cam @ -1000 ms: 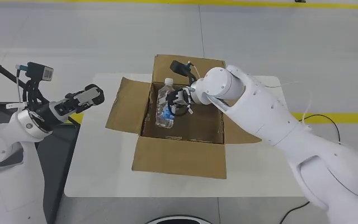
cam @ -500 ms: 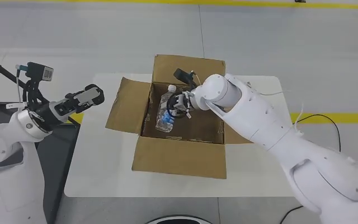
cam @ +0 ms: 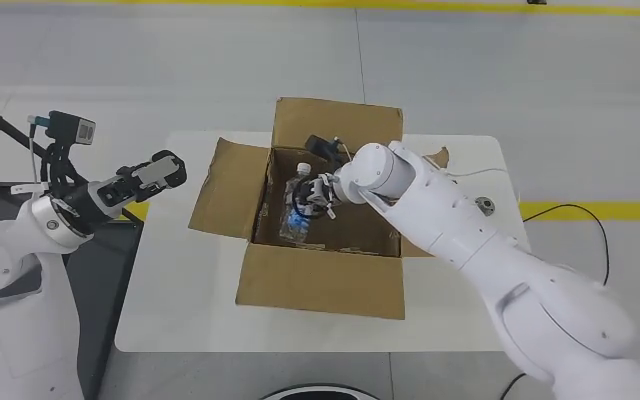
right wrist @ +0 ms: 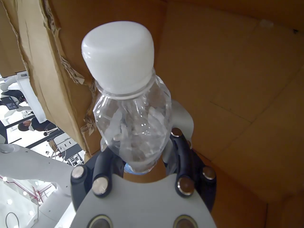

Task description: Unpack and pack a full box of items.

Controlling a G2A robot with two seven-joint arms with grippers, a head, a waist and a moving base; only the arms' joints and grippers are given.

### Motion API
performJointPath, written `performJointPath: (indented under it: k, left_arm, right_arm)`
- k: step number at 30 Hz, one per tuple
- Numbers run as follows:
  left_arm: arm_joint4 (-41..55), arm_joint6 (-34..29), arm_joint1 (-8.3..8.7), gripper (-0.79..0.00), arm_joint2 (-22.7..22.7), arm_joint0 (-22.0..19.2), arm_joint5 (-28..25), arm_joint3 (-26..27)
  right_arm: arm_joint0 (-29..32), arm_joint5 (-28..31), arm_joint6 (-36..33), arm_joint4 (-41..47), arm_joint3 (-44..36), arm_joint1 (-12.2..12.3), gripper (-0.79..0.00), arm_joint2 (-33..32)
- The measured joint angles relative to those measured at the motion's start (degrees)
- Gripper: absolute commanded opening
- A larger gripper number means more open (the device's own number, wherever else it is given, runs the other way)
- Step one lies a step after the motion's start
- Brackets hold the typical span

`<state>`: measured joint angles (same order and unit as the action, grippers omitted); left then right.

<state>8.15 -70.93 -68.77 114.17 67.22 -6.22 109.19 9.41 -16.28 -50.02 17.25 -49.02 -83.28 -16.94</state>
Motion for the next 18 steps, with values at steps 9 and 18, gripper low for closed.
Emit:
performJointPath:
  k: [9, 18]
  left_arm:
    - [0.0, 0.0, 0.00, 0.000, 0.0, 0.0, 0.0, 0.0]
    - [0.0, 0.0, 0.00, 0.000, 0.0, 0.0, 0.0, 0.0]
  right_arm:
    - [-0.2, 1.4, -1.5, -2.4, 5.7, -4.5, -0.785, 1.3]
    - [-0.1, 2.7, -2.5, -4.2, 11.7, -8.4, -0.785, 1.6]
